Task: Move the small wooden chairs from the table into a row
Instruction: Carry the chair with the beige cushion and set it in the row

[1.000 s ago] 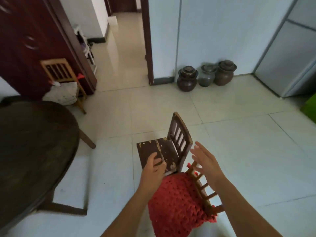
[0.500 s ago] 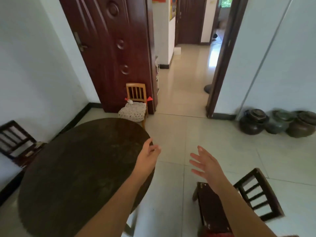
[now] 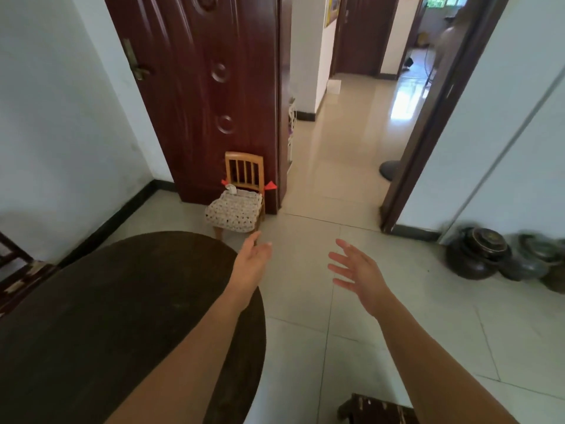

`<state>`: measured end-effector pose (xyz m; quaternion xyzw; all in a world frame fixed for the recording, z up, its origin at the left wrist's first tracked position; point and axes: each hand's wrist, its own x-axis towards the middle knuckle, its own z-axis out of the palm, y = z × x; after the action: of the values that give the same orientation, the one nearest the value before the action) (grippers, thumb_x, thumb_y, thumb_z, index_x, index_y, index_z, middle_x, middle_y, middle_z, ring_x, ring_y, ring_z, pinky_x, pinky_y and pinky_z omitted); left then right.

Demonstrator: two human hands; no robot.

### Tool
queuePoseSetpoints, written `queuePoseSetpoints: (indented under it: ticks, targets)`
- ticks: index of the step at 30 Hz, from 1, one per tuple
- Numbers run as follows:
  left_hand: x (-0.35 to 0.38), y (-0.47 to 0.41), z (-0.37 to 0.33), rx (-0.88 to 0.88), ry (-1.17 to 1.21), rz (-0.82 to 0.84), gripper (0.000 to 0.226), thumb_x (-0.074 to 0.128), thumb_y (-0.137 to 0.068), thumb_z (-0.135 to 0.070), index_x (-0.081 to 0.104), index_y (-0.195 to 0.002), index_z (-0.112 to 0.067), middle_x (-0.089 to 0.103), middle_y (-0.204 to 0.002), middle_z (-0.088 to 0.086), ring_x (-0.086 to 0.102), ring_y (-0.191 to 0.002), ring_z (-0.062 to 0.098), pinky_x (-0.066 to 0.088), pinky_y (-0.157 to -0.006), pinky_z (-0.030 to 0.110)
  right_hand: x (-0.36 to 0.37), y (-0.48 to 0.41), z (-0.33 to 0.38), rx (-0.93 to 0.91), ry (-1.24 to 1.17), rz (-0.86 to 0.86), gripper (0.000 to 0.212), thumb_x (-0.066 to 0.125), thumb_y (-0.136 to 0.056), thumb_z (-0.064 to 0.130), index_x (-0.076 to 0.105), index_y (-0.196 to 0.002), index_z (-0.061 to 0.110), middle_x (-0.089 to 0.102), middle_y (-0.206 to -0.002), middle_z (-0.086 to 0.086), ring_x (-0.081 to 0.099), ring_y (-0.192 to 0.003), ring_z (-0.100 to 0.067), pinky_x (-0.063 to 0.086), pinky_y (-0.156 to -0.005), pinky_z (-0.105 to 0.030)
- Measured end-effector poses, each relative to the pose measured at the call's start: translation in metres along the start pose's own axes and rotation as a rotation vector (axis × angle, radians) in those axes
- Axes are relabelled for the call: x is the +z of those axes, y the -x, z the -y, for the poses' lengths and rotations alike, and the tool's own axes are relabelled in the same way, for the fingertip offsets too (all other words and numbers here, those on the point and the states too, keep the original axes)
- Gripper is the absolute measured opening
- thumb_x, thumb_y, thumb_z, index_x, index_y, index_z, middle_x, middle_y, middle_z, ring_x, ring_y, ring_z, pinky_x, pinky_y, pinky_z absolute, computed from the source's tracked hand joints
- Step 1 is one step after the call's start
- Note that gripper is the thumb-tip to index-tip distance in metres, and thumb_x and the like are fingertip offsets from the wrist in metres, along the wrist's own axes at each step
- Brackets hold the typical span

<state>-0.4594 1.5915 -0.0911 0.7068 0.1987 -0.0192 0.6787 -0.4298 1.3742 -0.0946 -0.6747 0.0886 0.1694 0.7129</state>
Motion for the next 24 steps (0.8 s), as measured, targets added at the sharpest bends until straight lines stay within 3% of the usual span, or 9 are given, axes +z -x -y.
queuePoseSetpoints:
  ticks: [13,18,19,21,24]
  targets:
    - [0.036,-0.255,-0.067,-0.050,0.137,-0.124,0.051,0.049,-0.095,-0.034,0.034,-0.143,-0.023,0.048,-0.141,0.007,0.053,-0.116,0.018,0.036,-0.107,0.040,0.022,-0.268,0.120,-0.018,0.216,0.124,0.038,0.046,-0.097,0.040,0.057,-0.129,0.024,0.063,-0.125,-0.003,0.058,-0.114,-0.021,0.045,-0.097,-0.042]
    - [0.033,-0.371,-0.087,-0.120,0.125,-0.125,0.051,0.050,-0.093,-0.031,0.036,-0.142,-0.023,0.046,-0.140,0.023,0.046,-0.128,0.037,0.031,-0.112,0.051,0.043,-0.374,0.155,0.005,0.256,0.146,0.041,0.047,-0.096,0.040,0.056,-0.132,0.022,0.063,-0.124,-0.004,0.058,-0.116,-0.022,0.046,-0.098,-0.043]
    - [0.032,-0.387,-0.093,-0.123,0.133,-0.139,0.052,0.051,-0.093,-0.031,0.036,-0.142,-0.023,0.050,-0.138,0.020,0.049,-0.125,0.034,0.033,-0.111,0.049,0.046,-0.391,0.162,0.008,0.272,0.153,0.042,0.048,-0.096,0.041,0.056,-0.132,0.022,0.064,-0.124,-0.003,0.058,-0.116,-0.022,0.046,-0.098,-0.043]
    - [0.032,-0.420,-0.105,-0.126,0.155,-0.189,0.051,0.048,-0.093,-0.031,0.037,-0.142,-0.021,0.058,-0.130,0.009,0.057,-0.112,0.021,0.039,-0.105,0.040,0.055,-0.428,0.176,0.008,0.300,0.178,0.043,0.049,-0.095,0.042,0.055,-0.133,0.023,0.064,-0.123,-0.002,0.058,-0.115,-0.020,0.046,-0.099,-0.043]
    - [0.033,-0.470,-0.116,-0.114,0.176,-0.248,0.046,0.046,-0.095,-0.029,0.040,-0.139,-0.018,0.062,-0.117,0.001,0.058,-0.098,0.012,0.042,-0.083,0.025,0.066,-0.486,0.194,0.009,0.333,0.229,0.038,0.047,-0.096,0.040,0.056,-0.130,0.027,0.064,-0.123,-0.001,0.058,-0.115,-0.019,0.045,-0.101,-0.043]
